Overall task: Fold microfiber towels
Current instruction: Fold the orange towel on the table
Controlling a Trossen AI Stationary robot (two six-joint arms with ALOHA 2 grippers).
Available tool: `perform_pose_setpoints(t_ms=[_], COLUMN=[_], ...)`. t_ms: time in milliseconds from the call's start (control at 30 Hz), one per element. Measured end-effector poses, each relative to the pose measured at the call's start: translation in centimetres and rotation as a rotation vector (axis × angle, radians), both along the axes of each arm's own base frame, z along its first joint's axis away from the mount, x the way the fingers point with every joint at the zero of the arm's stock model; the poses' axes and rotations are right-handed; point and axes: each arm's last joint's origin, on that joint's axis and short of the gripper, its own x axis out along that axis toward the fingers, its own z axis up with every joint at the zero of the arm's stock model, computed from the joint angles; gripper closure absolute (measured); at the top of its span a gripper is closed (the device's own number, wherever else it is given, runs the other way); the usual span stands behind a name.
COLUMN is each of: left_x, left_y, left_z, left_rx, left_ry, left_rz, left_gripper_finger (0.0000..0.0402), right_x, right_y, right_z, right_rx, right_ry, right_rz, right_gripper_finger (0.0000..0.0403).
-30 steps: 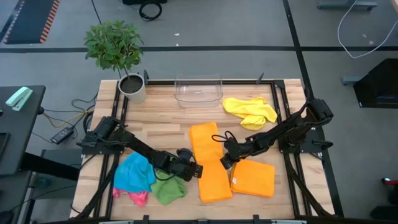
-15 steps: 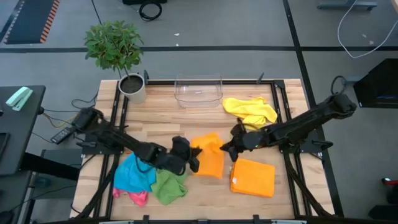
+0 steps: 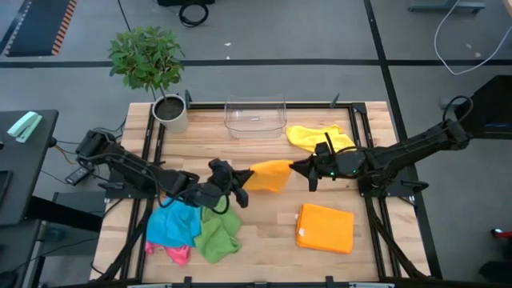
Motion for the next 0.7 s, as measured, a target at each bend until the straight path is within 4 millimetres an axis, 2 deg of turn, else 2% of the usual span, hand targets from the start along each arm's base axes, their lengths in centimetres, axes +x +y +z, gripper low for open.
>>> perform_pose_setpoints(t_ms=[100,300,400,500,633,700], left_x=[-0.01,-0.05,-0.07,-0.07,0.13,0.3], left_y=[-0.01,-0.01,0.17,0.35,0.52,0.6], left_z=[-0.02,-0.12,-0.31,-0.44,-0.64,-0.94], left_rx=[0.001,0.011,0.019,0.022,0.024,0.027], left_ry=[0.003,0.019,0.041,0.055,0.061,0.074], left_rz=[-0.002,-0.006,-0.001,0.005,0.014,0.016], left_gripper_finger=[0.0389,0.0326,0.0313,0.0328,0.0385,0.0391], right_x=[0.15,0.28,0.3,0.32,0.32,0.31], right_y=[0.06,0.11,0.12,0.12,0.16,0.19], right_z=[0.05,-0.15,-0.08,0.0,0.03,0.03], right_rx=[-0.004,-0.013,-0.02,-0.026,-0.033,-0.032], right_ry=[-0.01,0.003,-0.001,-0.008,-0.01,-0.01], right_rz=[0.007,0.013,0.015,0.018,0.021,0.024], right_gripper_finger=[0.0366,0.0366,0.0366,0.0366,0.0366,0.0366])
